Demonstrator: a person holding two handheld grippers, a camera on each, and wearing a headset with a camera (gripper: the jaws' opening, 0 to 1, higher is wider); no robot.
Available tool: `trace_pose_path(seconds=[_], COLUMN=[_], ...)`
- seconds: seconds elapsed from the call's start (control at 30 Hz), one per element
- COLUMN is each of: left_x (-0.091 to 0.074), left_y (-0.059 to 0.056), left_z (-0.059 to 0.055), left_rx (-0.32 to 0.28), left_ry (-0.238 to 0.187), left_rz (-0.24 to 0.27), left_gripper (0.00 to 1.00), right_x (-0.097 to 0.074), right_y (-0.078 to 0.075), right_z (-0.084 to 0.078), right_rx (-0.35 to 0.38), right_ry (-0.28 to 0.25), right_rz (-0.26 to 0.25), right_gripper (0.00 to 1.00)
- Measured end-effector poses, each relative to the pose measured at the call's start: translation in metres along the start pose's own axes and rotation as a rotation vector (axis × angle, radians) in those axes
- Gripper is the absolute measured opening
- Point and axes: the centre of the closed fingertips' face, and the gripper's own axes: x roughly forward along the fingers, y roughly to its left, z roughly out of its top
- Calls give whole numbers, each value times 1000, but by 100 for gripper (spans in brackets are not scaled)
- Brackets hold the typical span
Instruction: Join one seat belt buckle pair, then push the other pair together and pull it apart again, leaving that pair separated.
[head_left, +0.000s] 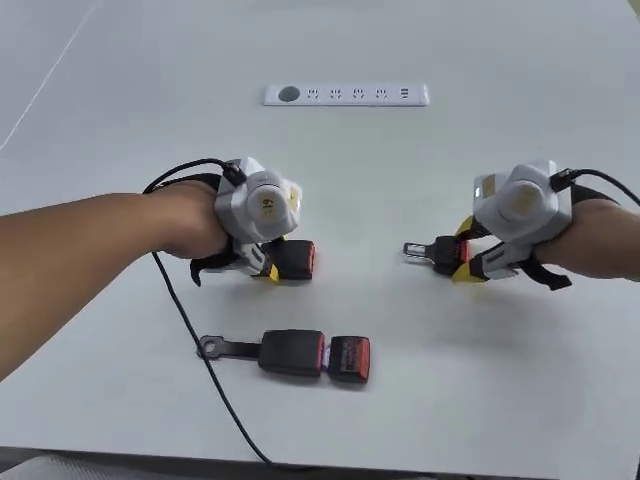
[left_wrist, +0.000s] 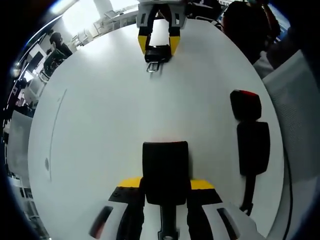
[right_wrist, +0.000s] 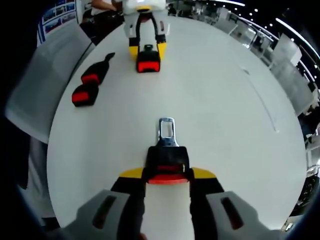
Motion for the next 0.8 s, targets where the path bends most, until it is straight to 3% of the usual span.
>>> trace_pose_path(seconds=[0.27, 0.43, 0.8], left_x=[0, 1, 0], left_y=[1, 1, -1], left_z=[-1, -1, 0], left_rx=[-16, -16, -18], left_ry=[-17, -5, -9], left_rz=[6, 9, 15], left_gripper=[33, 32, 32], right_x=[13, 21, 39], right_y=[10, 18, 20], right_z=[27, 45, 82], right_rx=[-22, -50, -66], right_ry=[-3, -5, 3], right_rz=[9, 11, 23], right_gripper=[33, 33, 33])
